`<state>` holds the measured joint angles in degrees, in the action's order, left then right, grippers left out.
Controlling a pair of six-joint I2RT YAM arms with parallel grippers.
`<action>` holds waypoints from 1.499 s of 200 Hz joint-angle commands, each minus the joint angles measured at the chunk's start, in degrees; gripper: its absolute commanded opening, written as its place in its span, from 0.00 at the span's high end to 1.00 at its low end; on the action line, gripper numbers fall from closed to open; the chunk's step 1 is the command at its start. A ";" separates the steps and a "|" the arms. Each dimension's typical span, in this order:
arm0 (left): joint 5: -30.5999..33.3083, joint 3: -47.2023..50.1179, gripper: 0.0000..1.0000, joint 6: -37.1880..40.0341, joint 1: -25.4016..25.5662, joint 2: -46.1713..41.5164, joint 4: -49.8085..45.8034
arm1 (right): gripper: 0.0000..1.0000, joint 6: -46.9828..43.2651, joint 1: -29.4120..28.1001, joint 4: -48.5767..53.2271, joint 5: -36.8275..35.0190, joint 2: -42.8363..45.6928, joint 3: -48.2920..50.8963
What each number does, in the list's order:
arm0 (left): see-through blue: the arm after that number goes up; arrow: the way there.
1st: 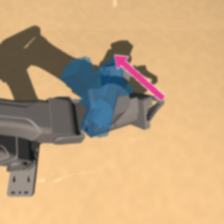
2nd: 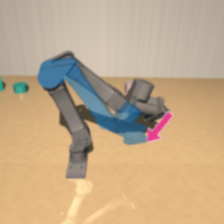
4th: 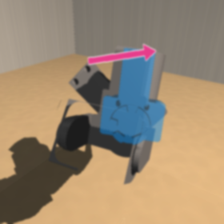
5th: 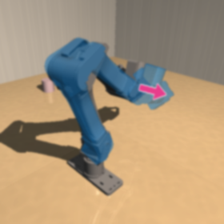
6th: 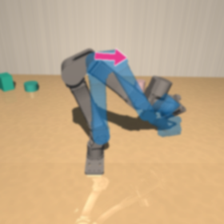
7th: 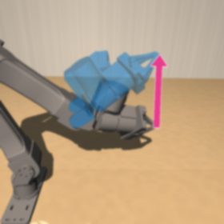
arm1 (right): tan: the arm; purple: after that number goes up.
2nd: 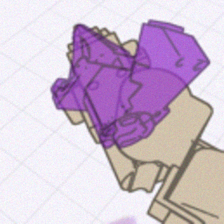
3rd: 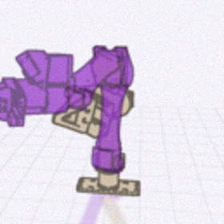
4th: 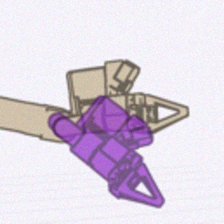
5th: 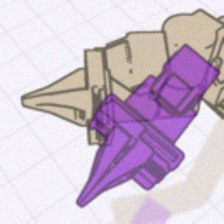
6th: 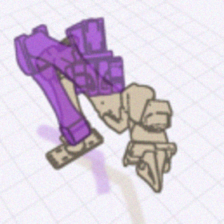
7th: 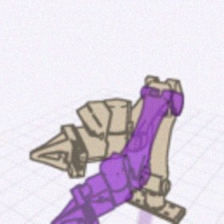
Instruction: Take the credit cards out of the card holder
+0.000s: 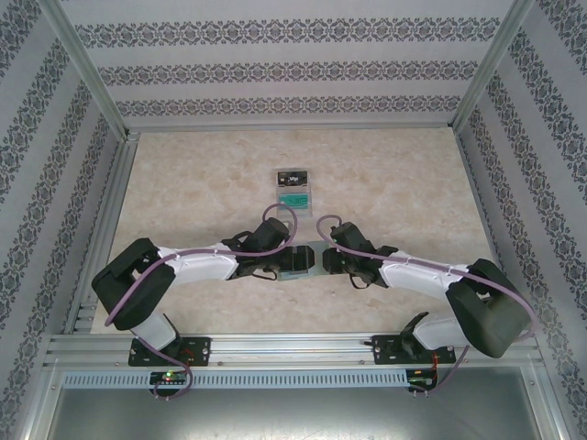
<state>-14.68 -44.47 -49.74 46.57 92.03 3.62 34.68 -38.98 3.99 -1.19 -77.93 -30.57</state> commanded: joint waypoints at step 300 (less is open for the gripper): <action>-5.61 2.41 0.07 -2.38 0.85 3.55 9.18 | 0.73 1.35 0.07 0.07 2.42 -6.25 -1.95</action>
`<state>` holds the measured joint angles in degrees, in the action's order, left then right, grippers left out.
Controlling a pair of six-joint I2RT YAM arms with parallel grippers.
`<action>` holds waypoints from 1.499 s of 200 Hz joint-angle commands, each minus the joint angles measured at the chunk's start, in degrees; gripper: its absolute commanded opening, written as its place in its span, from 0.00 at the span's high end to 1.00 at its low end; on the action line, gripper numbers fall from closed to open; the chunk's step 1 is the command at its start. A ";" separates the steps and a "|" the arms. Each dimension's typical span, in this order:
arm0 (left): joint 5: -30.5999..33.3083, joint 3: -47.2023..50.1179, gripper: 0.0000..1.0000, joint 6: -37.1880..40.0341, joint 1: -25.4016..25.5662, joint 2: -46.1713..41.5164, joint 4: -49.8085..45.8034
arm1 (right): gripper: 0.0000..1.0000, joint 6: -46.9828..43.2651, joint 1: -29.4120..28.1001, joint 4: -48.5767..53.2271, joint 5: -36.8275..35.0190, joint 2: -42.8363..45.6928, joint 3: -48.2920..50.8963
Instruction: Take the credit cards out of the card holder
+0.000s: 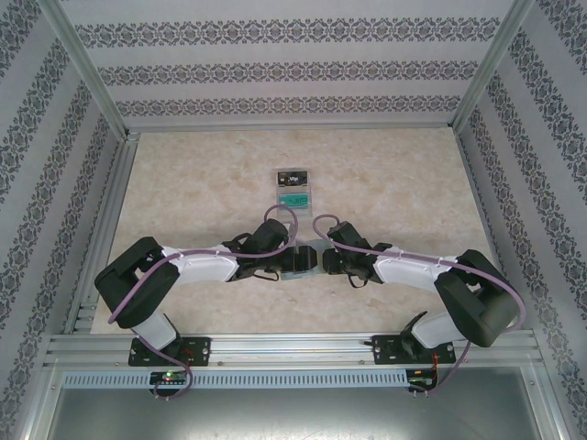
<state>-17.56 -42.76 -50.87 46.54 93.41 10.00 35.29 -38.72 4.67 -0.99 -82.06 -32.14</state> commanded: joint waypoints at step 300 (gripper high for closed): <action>-4.26 -2.71 0.20 1.19 1.09 -1.63 1.52 | 0.73 0.75 -0.13 -0.38 2.66 -2.93 -0.82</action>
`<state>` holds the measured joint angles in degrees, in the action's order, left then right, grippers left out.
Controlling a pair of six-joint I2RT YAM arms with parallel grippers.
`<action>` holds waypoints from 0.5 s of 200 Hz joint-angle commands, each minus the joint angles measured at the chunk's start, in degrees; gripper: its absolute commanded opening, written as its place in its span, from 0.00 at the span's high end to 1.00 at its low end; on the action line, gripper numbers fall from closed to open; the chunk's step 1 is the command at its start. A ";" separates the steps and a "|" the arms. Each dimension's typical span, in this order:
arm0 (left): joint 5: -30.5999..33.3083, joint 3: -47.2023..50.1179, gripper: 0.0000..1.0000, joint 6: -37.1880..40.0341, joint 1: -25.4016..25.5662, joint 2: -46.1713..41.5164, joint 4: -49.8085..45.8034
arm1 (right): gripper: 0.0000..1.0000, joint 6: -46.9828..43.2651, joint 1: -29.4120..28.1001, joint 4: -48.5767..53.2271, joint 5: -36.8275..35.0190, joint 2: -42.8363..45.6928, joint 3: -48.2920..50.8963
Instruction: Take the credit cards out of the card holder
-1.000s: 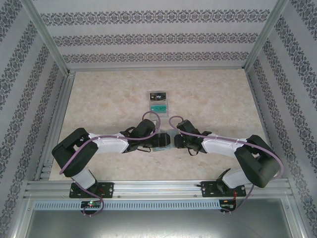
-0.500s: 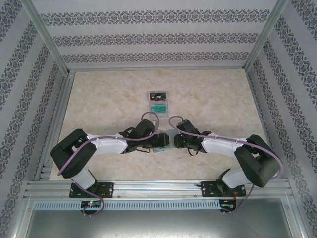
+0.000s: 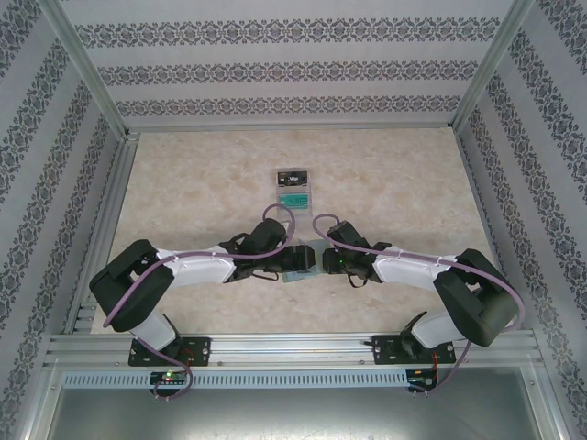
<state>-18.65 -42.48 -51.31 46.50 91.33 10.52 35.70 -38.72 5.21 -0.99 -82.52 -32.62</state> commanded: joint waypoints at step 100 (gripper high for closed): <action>-5.22 -2.86 0.17 0.42 1.23 3.24 4.07 | 0.70 0.91 0.61 -0.73 1.40 -0.75 0.49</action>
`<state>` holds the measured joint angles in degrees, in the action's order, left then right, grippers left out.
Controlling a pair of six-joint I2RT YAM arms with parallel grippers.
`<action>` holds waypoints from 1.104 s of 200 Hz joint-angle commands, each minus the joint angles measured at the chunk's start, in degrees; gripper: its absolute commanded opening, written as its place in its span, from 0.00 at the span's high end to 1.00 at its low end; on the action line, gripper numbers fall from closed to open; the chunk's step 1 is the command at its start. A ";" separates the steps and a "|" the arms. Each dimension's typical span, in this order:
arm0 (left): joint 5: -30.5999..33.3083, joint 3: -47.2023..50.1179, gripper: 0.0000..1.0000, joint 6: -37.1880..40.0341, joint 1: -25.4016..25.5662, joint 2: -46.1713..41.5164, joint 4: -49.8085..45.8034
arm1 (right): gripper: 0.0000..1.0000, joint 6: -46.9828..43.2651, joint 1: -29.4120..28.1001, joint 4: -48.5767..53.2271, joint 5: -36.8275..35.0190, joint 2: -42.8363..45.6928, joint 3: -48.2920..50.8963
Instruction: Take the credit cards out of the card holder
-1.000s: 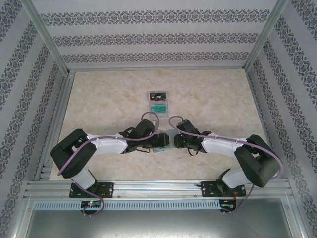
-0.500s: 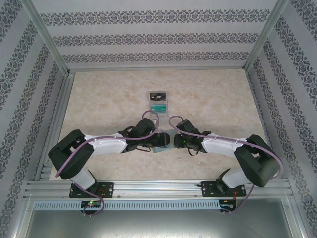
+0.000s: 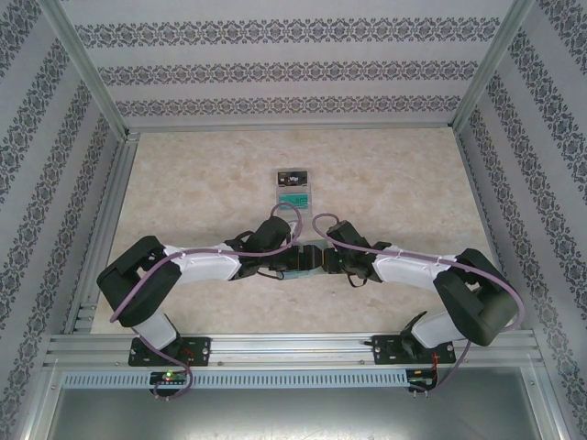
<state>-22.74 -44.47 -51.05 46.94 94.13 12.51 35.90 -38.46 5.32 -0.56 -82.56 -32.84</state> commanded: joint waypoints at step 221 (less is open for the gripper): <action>12.36 3.54 0.55 -3.95 1.71 -1.82 -2.65 | 0.81 -3.49 0.82 0.56 1.39 0.36 -3.14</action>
<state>-12.05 -41.21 -53.60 49.01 92.51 9.39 34.11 -37.65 4.43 0.54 -79.94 -34.35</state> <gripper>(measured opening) 0.472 0.204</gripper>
